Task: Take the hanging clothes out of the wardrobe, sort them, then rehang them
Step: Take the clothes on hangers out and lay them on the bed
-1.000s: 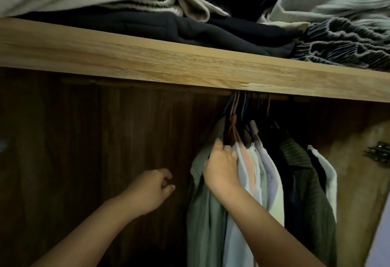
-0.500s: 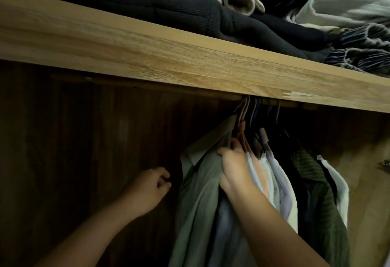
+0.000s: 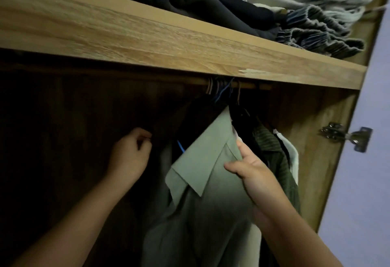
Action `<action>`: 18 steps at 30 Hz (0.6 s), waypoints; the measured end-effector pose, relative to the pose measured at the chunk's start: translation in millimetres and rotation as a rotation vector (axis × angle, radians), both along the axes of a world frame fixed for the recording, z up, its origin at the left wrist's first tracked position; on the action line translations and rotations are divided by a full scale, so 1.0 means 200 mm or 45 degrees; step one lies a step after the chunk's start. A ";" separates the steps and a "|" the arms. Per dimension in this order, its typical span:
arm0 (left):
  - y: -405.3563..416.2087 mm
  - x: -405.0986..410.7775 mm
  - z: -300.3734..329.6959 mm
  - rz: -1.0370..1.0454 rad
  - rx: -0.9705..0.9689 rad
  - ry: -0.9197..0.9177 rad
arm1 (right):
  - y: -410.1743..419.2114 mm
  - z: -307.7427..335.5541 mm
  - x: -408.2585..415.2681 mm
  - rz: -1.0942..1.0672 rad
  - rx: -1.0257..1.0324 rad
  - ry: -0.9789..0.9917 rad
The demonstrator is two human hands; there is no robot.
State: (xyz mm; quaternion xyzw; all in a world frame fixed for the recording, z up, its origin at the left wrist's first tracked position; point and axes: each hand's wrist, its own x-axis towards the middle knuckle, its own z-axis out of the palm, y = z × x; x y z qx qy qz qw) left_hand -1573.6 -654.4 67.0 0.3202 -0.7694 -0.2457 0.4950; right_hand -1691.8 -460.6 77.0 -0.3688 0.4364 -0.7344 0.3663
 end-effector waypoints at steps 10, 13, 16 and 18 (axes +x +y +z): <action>0.31 -0.20 -0.03 -0.195 -0.336 -0.147 | 0.63 -0.09 0.00 0.114 0.151 0.050; 0.46 -0.22 -0.06 -0.298 -0.302 -0.199 | 0.86 -0.11 0.02 0.126 0.174 0.074; 0.58 -0.20 -0.10 -0.398 -0.251 -0.277 | 1.08 -0.13 0.04 0.117 0.197 0.097; 0.71 -0.16 -0.13 -0.450 -0.326 -0.343 | 1.26 -0.15 0.07 0.126 0.204 0.107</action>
